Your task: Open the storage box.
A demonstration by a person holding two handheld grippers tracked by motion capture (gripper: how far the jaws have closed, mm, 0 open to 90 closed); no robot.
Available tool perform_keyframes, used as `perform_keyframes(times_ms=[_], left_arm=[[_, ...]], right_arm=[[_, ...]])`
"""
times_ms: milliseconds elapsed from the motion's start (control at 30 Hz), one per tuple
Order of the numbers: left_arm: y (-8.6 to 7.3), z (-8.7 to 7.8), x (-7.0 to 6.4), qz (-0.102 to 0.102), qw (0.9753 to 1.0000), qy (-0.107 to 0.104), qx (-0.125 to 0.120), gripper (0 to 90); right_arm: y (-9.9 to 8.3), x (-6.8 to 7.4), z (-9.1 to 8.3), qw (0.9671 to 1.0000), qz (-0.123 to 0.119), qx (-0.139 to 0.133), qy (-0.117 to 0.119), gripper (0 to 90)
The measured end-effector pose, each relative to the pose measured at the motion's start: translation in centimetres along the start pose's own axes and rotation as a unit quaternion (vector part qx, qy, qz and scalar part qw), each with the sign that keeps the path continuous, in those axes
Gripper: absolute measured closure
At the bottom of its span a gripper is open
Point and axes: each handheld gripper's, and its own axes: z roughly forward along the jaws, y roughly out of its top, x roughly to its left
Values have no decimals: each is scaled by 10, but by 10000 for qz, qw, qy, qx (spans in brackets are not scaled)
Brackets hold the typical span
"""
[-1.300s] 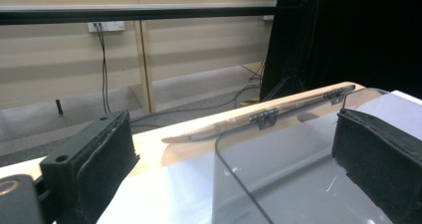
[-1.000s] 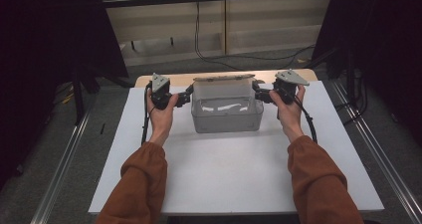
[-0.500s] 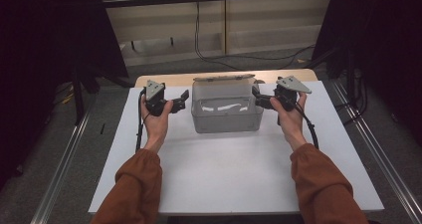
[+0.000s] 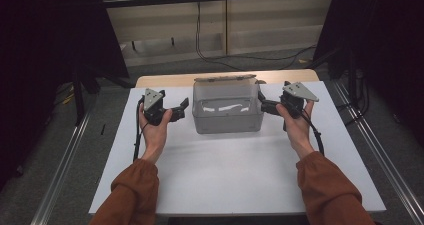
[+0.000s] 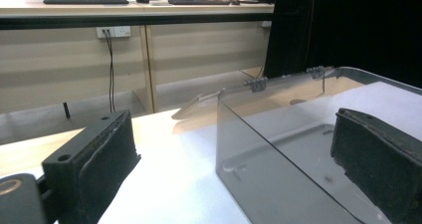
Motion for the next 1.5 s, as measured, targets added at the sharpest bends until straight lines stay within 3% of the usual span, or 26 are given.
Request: perform_keyframes(times_ms=[700, 933, 1133, 1300, 1500], left_arm=[[-12, -23, -13, -28, 9999, -117, -113, 36], [-20, -32, -17, 45, 9999, -110, -117, 36], [-26, -41, -17, -60, 9998, -19, -180, 36], [-26, -50, -21, 87, 9998, -25, -189, 36], [-28, -60, -22, -12, 9997, 8, -225, 36]], right_arm=[[-10, 0, -29, 10000, 44, -42, 2, 0], [-12, 2, -39, 9999, 29, -107, 38, 0], [-16, 3, -46, 9999, -15, -95, 46, 0], [-20, 4, -54, 9999, -49, -83, 54, 0], [-24, 4, -64, 10000, -56, -65, 36, 0]])
